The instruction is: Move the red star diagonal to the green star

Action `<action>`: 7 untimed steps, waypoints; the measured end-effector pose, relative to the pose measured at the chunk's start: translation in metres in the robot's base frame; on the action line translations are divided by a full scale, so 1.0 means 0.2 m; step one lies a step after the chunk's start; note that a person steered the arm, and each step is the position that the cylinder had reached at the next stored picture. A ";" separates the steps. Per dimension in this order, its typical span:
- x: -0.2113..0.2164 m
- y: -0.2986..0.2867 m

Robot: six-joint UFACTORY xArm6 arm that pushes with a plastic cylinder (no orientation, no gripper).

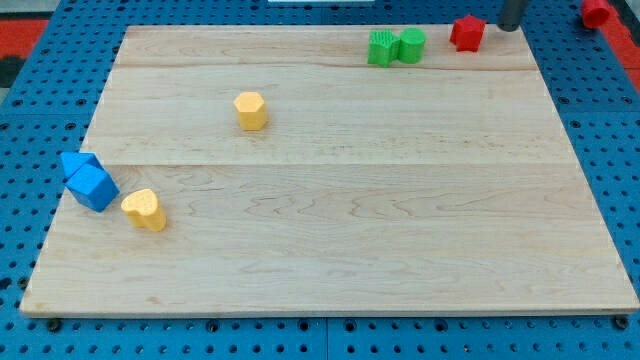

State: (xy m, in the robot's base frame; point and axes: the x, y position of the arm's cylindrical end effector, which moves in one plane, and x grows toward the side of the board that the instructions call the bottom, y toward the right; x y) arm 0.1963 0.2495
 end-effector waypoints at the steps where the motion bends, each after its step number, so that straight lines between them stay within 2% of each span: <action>1: 0.23 -0.27; 2: 0.39 -0.39; 3: 0.38 -0.19; 4: 0.04 -0.13; 5: 0.15 -0.37; 6: 0.62 -0.57; 7: 0.78 -0.77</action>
State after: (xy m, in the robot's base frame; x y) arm 0.3520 0.0954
